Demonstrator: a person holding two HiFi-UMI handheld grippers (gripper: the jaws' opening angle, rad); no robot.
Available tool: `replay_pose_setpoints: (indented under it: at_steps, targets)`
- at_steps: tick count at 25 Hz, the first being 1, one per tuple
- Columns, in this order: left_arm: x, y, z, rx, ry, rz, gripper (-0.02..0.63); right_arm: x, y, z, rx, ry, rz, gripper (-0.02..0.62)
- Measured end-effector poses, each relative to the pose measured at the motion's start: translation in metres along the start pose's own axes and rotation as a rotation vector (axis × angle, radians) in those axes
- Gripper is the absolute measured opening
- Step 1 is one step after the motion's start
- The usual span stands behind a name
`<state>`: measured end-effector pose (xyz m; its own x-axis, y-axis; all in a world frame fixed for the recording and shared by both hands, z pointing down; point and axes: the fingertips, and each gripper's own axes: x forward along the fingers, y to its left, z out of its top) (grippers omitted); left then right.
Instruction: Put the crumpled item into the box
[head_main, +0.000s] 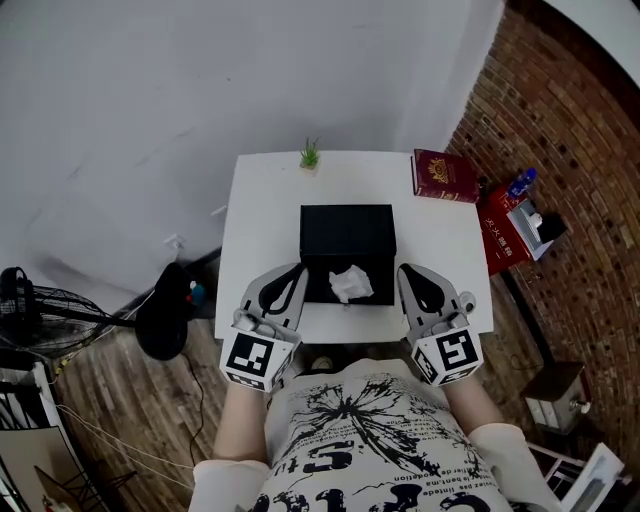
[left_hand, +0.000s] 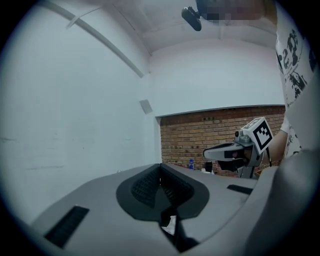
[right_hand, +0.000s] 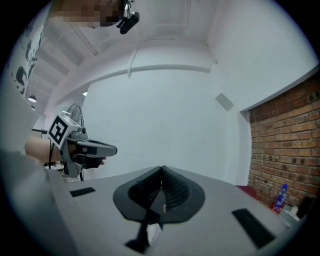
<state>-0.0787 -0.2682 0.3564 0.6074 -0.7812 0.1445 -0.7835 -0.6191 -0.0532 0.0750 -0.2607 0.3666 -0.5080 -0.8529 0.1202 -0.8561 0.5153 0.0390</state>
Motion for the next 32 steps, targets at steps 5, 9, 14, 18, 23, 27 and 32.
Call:
replay_pose_setpoints:
  at_steps: [5, 9, 14, 18, 23, 27, 32]
  targets:
    - [0.007, -0.005, 0.0, -0.002, 0.008, -0.015, 0.014, -0.003, 0.003, 0.0, -0.029, -0.003, 0.015, 0.014]
    - [0.009, -0.008, 0.0, -0.013, 0.01, -0.021, 0.014, -0.006, 0.004, 0.0, -0.041, 0.004, 0.016, 0.012]
    - [0.01, -0.013, -0.004, -0.019, 0.015, -0.021, 0.014, -0.008, 0.011, -0.001, -0.067, 0.012, 0.021, 0.012]
    - [0.01, -0.015, -0.005, -0.019, 0.019, -0.023, 0.014, -0.01, 0.012, -0.003, -0.062, 0.016, 0.015, 0.012]
    - [0.01, -0.017, -0.005, -0.009, 0.027, -0.019, 0.014, -0.012, 0.009, -0.005, -0.062, 0.021, 0.011, 0.012]
    - [0.008, -0.02, -0.001, 0.022, 0.025, -0.018, 0.014, -0.013, 0.009, -0.003, -0.071, 0.019, 0.009, 0.012]
    - [0.006, -0.023, 0.002, 0.03, 0.011, -0.021, 0.014, -0.015, 0.013, -0.004, -0.079, 0.02, 0.012, 0.012]
